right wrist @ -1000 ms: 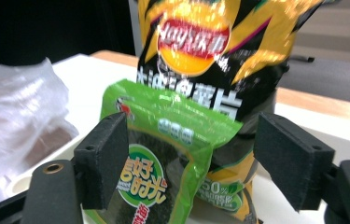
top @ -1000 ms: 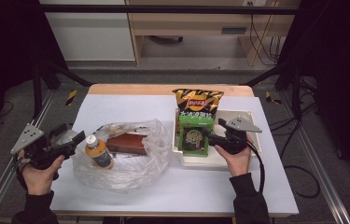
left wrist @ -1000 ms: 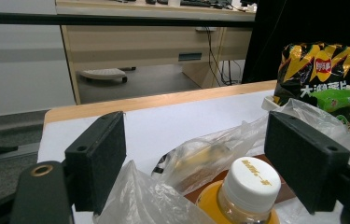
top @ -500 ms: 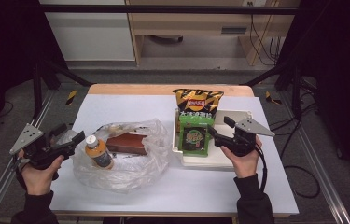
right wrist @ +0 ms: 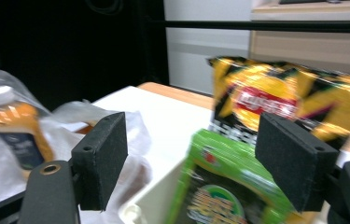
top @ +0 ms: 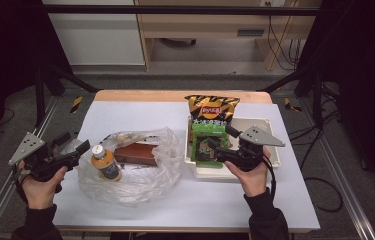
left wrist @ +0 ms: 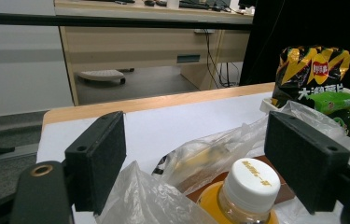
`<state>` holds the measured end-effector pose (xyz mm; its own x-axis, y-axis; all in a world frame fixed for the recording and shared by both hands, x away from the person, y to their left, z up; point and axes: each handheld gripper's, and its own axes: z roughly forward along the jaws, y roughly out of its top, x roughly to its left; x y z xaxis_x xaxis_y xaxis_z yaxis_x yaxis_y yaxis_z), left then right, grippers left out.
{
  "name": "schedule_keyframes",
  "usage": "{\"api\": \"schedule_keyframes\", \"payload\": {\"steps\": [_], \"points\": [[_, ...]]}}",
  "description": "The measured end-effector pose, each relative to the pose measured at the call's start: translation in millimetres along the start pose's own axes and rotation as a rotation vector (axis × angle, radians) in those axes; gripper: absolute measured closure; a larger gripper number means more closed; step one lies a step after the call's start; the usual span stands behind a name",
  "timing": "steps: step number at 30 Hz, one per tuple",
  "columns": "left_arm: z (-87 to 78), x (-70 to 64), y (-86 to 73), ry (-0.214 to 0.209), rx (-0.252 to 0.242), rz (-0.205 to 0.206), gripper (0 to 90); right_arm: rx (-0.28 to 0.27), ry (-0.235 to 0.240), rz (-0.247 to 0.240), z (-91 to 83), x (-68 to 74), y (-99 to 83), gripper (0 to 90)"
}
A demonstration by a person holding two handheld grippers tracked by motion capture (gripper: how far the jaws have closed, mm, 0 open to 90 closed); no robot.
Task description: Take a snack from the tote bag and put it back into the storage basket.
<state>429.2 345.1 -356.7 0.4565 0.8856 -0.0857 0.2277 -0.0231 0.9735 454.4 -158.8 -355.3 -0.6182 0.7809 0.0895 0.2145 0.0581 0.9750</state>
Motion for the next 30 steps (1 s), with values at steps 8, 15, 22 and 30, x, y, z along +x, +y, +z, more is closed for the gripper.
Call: {"api": "schedule_keyframes", "payload": {"steps": [8, 15, 22, 30], "points": [[-2.2, 0.7, 0.9, 0.003, -0.006, -0.001, 20.1, -0.013, 0.08, -0.019, 13.2, 31.0, 9.5, 25.8], [-2.6, 1.5, 0.8, 0.005, -0.002, -0.004, 20.1, 0.005, 0.15, -0.036, 33.5, 58.4, 11.9, 25.5], [-2.0, 2.5, 0.3, 0.004, 0.001, -0.008, 20.3, 0.028, 0.19, -0.072, 51.6, 78.2, 12.6, 31.4], [-3.9, 4.8, -1.1, 0.007, 0.009, -0.02, 27.0, 0.081, 0.241, -0.079, 81.8, 100.5, 7.0, 45.3]]}}
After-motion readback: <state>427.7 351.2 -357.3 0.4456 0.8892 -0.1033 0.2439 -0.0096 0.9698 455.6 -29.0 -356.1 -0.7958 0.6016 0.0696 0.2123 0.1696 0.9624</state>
